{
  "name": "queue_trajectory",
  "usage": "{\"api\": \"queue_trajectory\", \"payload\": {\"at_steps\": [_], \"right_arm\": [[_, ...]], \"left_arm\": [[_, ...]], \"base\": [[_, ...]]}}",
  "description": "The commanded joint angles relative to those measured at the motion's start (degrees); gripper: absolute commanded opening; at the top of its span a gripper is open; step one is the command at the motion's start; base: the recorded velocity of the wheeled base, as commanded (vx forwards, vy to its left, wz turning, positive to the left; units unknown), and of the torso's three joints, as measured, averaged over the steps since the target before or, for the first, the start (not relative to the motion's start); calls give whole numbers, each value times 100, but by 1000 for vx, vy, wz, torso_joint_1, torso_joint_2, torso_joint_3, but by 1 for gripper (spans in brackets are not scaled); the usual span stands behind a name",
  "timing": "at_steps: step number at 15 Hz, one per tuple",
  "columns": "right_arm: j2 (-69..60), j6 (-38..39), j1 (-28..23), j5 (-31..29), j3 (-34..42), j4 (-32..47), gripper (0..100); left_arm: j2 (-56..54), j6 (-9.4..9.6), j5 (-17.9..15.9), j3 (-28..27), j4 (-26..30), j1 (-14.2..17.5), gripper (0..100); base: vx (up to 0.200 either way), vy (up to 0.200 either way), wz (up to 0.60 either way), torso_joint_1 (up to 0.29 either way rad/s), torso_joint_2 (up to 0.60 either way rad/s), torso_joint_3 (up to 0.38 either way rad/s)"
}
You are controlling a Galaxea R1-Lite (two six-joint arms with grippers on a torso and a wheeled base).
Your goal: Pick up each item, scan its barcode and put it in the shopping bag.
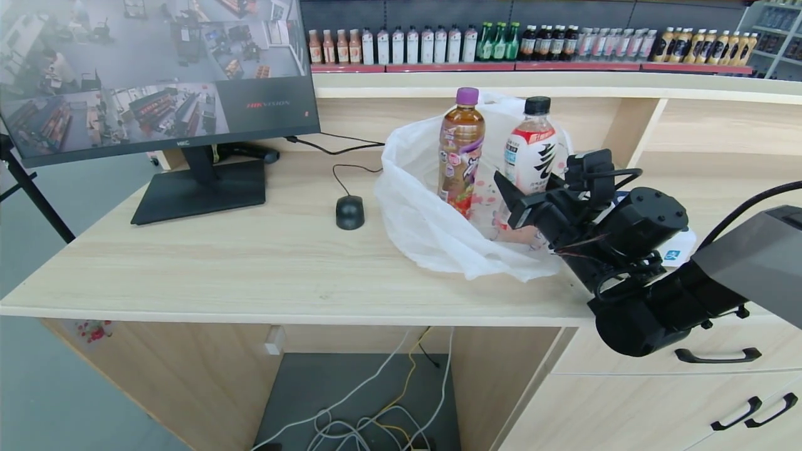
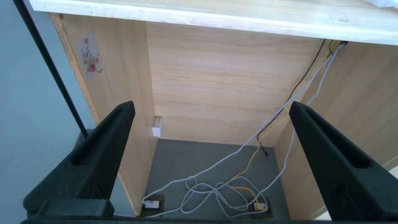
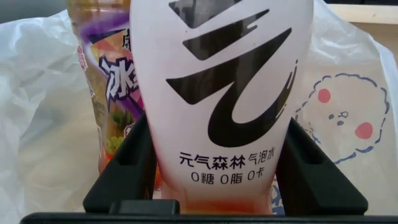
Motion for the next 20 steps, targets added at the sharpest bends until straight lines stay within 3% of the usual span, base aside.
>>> {"api": "queue_trajectory", "payload": {"at_steps": [1,20], "right_arm": [[95,-8,-1,-1,21,-6,0],[-10,-16,78,-10,311,-6,0]], "left_arm": [[-2,0,1,0,-1,2,100],[-2,0,1,0,-1,2,100]], "base": [[0,0,0,0,0,0],[0,0,0,0,0,0]]}}
